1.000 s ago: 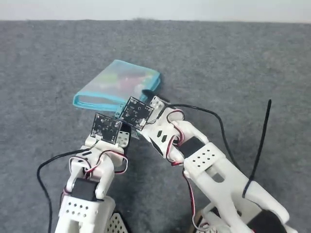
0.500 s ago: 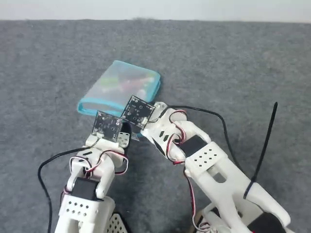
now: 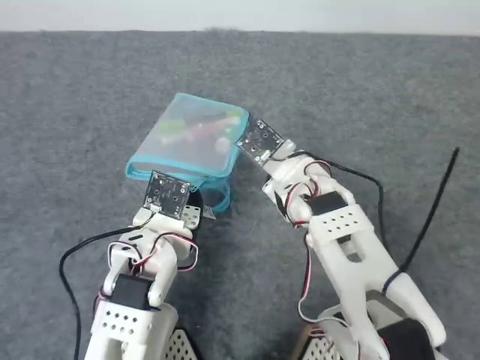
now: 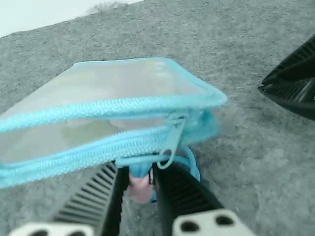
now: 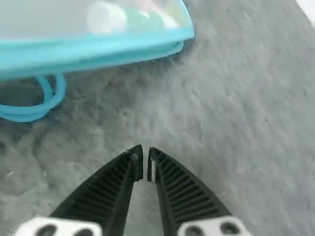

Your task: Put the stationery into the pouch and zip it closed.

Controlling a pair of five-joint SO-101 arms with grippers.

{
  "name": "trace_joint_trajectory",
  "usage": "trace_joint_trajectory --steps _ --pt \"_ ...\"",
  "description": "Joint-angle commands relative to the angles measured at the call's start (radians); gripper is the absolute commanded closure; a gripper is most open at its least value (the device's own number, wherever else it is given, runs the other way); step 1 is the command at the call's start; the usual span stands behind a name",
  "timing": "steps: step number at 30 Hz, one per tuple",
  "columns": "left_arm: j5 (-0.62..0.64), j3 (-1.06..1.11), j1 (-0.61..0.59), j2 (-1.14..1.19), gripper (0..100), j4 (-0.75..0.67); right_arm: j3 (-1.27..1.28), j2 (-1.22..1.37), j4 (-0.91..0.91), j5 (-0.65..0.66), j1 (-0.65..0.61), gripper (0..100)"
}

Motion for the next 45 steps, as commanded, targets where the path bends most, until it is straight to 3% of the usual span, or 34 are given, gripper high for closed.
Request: trace_joint_trajectory --steps 1,8,15,20,23,34,45 --pt "-0.005 -0.073 -0.006 0.002 99 0.002 -0.026 -0.081 0.008 0.011 -0.11 99.1" --pt "-0.006 -0.073 -0.006 0.002 99 -0.002 0.087 -0.283 0.042 0.009 -0.162 99.1" --pt "-0.006 -0.073 -0.006 0.002 99 -0.005 0.051 -0.504 0.323 -0.054 -0.245 97.1" --pt "-0.005 -0.073 -0.006 0.002 99 -0.002 -0.008 -0.4 0.315 -0.046 -0.294 75.8" --pt "-0.005 -0.073 -0.008 0.002 99 -0.002 -0.051 -0.326 0.286 -0.028 -0.334 70.7" --pt "-0.006 -0.074 -0.043 0.002 99 -0.002 -0.236 -0.11 0.242 0.017 -0.348 70.5" --pt "-0.008 -0.12 -0.046 0.005 99 0.068 -0.253 0.041 0.038 0.06 -0.344 70.6"
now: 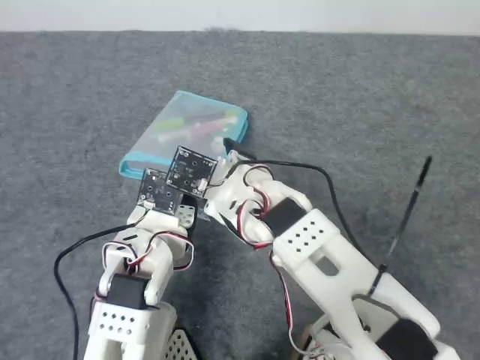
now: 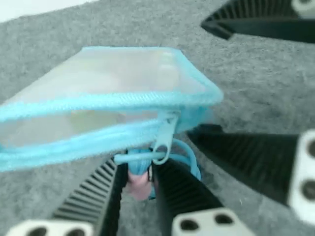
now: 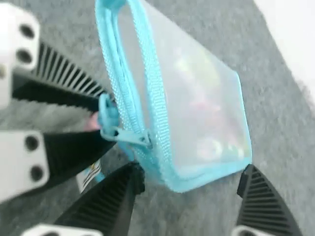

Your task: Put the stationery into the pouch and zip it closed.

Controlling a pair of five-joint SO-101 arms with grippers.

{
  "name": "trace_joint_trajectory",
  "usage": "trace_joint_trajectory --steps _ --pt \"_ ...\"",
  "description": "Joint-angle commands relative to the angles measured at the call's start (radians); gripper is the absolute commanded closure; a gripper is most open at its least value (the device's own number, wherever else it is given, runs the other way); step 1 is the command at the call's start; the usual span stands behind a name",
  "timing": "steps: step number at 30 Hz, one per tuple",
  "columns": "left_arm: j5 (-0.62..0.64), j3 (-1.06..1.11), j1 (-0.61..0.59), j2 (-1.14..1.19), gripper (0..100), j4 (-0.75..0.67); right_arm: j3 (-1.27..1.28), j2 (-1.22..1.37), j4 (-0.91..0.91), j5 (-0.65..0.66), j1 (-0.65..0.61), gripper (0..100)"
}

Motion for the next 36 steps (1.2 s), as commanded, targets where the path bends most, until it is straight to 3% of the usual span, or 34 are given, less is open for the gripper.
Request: trace_joint_trajectory --steps 1,9,16,24,30,36 --pt "-0.011 -0.079 -0.012 0.005 99 -0.003 -0.057 0.042 -0.07 0.02 -0.007 70.6" --pt "-0.011 -0.077 -0.006 0.006 99 -0.003 -0.06 0.097 -0.14 0.089 -0.01 73.1" --pt "-0.011 -0.076 -0.006 0.006 99 -0.003 -0.058 0.156 -0.236 0.137 -0.01 99.8" --pt "-0.011 -0.074 -0.006 0.006 99 -0.003 -0.061 0.163 -0.185 0.118 0.041 99.2" --pt "-0.008 -0.074 -0.011 0.003 99 -0.003 -0.109 0.163 -0.024 0.028 0.177 99.2" --pt "-0.006 -0.074 -0.012 0.002 99 0.002 -0.084 0.171 0.012 0.018 0.275 99.2"
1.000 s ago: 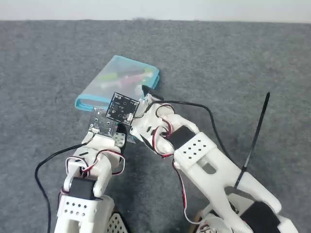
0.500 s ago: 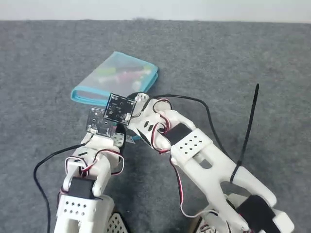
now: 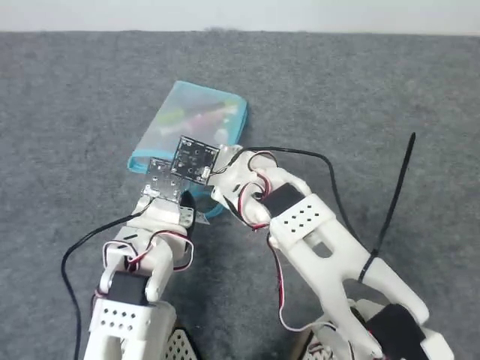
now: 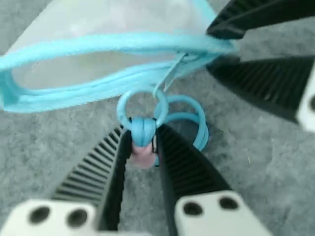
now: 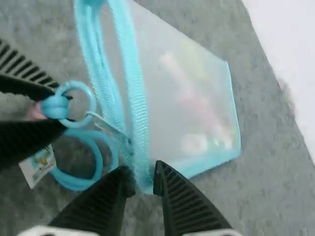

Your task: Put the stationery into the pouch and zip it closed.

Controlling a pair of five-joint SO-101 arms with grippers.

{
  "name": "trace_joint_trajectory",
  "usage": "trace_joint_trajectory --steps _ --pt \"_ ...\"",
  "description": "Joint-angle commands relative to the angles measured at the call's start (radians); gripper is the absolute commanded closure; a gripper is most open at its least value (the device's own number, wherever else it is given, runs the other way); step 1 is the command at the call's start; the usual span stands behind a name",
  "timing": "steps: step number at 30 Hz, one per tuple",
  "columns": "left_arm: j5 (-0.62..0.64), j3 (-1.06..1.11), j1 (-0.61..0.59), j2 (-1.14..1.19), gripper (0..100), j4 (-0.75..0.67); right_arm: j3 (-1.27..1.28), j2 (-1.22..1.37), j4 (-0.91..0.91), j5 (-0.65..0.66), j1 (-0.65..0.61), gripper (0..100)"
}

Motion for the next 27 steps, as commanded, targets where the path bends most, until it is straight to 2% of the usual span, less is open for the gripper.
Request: trace_joint_trajectory --steps 1,7,11,14,19,21,24,27 --pt "-0.009 -0.076 0.0 -0.02 99 0.0 -0.02 0.045 0.025 -0.048 0.159 99.2" --pt "-0.009 -0.076 0.0 -0.02 99 0.0 -0.023 0.116 0.022 -0.048 0.294 99.2" --pt "-0.009 -0.076 0.002 -0.02 99 0.0 -0.023 0.13 0.019 -0.048 0.329 99.2" --pt "-0.009 -0.076 0.006 -0.02 99 0.002 -0.023 0.13 0.022 -0.055 0.303 99.1" --pt "-0.011 -0.081 0.006 -0.02 99 0.003 -0.02 0.13 0.062 -0.261 0.234 99.1" --pt "-0.009 -0.081 0.009 -0.02 99 0.003 -0.025 0.127 0.124 -0.276 0.219 99.1" --pt "-0.008 -0.081 0.091 -0.014 99 0.003 -0.025 0.082 0.202 -0.288 0.242 99.0" --pt "-0.008 -0.074 0.282 -0.012 99 -0.003 -0.025 -0.015 0.274 -0.365 0.363 98.9"
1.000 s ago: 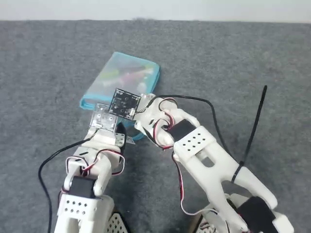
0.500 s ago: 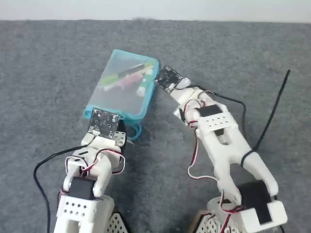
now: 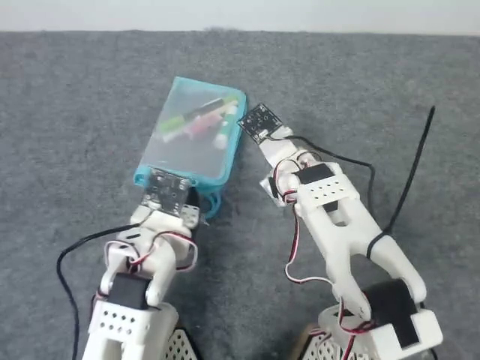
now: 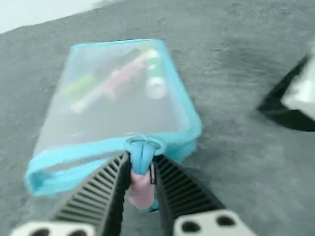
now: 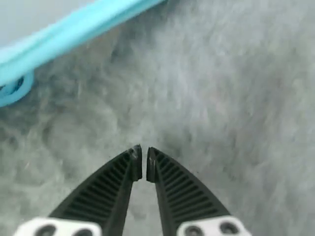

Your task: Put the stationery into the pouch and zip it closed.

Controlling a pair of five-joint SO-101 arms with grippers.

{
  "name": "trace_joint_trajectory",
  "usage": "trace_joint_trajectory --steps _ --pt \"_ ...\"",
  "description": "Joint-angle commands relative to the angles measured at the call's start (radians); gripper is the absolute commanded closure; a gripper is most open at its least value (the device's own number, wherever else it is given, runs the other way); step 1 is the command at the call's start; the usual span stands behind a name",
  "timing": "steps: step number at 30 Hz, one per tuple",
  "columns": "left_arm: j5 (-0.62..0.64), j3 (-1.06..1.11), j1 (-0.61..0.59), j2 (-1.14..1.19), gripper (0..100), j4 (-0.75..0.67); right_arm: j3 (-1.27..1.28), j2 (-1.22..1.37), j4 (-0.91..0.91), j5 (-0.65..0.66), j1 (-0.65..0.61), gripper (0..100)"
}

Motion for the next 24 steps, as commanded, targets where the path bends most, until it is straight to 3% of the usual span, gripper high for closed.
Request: trace_joint_trajectory --steps 1,4,11,21,24 --pt "0.0 -0.053 0.278 -0.008 99 -0.011 -0.026 -0.16 0.079 -0.081 0.134 98.9" --pt "-0.005 -0.033 0.391 0.003 99 -0.089 -0.02 -0.234 0.153 -0.087 0.196 98.8" --pt "-0.008 -0.047 0.229 0.121 76 -0.097 -0.018 -0.257 0.243 -0.087 0.176 98.8" --pt "-0.144 -0.104 0.212 0.026 76 0.135 -0.018 -0.257 0.303 -0.084 0.13 98.7" --pt "-0.157 -0.099 0.129 -0.023 76 0.183 -0.002 -0.259 0.298 0.002 0.127 98.8"
